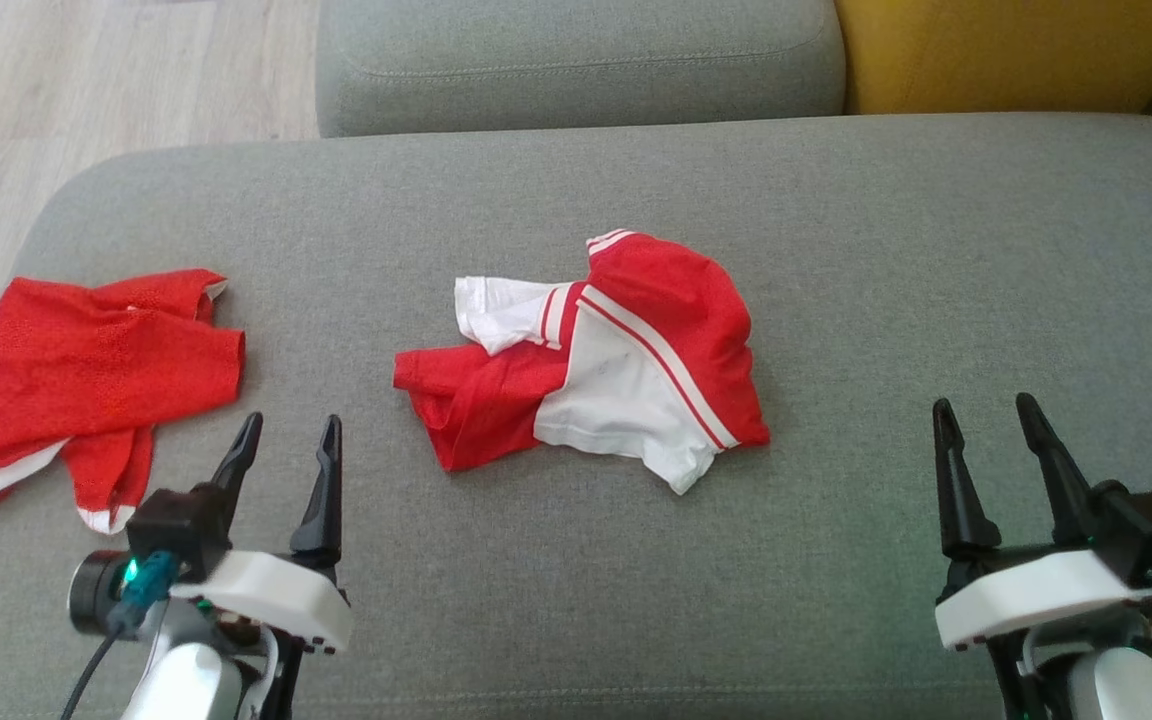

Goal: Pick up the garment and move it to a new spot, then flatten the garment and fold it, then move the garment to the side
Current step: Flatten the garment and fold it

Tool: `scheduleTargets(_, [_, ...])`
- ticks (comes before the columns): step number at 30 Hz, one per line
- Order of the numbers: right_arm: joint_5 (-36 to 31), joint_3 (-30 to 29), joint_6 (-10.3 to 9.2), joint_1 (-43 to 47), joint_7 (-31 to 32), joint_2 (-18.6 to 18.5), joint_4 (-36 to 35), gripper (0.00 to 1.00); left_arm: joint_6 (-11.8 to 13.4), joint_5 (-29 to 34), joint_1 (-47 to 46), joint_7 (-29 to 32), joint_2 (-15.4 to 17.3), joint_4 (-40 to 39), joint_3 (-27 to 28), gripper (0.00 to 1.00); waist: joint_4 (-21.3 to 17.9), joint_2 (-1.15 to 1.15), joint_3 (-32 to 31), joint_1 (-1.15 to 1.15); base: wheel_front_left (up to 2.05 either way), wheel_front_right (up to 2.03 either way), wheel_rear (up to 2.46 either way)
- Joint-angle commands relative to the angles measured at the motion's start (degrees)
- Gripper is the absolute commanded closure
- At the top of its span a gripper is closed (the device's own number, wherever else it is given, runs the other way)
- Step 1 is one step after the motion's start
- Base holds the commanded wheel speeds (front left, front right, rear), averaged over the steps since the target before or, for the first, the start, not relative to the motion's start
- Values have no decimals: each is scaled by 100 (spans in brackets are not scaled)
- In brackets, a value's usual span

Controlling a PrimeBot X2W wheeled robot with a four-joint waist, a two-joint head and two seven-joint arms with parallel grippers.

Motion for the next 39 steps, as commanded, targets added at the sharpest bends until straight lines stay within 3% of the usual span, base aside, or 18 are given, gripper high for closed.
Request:
scheduleTargets(1, [37, 142, 44, -143, 36, -21, -239, 0, 47, -45, -204, 7, 151, -228, 227, 0, 0, 0, 14, 0, 0, 0, 0])
scheduleTargets(28, [-28, 175, 44, -277, 47, -21, -224, 0, 162, -62, -384, -14, 163, -281, 127, 0, 17, 0, 193, 0, 0, 0, 0])
scheduleTargets(32, [-42, 505, 44, -514, 177, -46, -3, 0, 130, -19, -617, -20, 136, -312, 57, 0, 167, 0, 416, 0, 0, 0, 0])
scheduleTargets(39, [24, 1793, 44, -1262, 565, -316, 1049, 0, 58, 8, -1087, -119, -31, -274, -42, 0, 513, 0, 875, 0, 0, 0, 0])
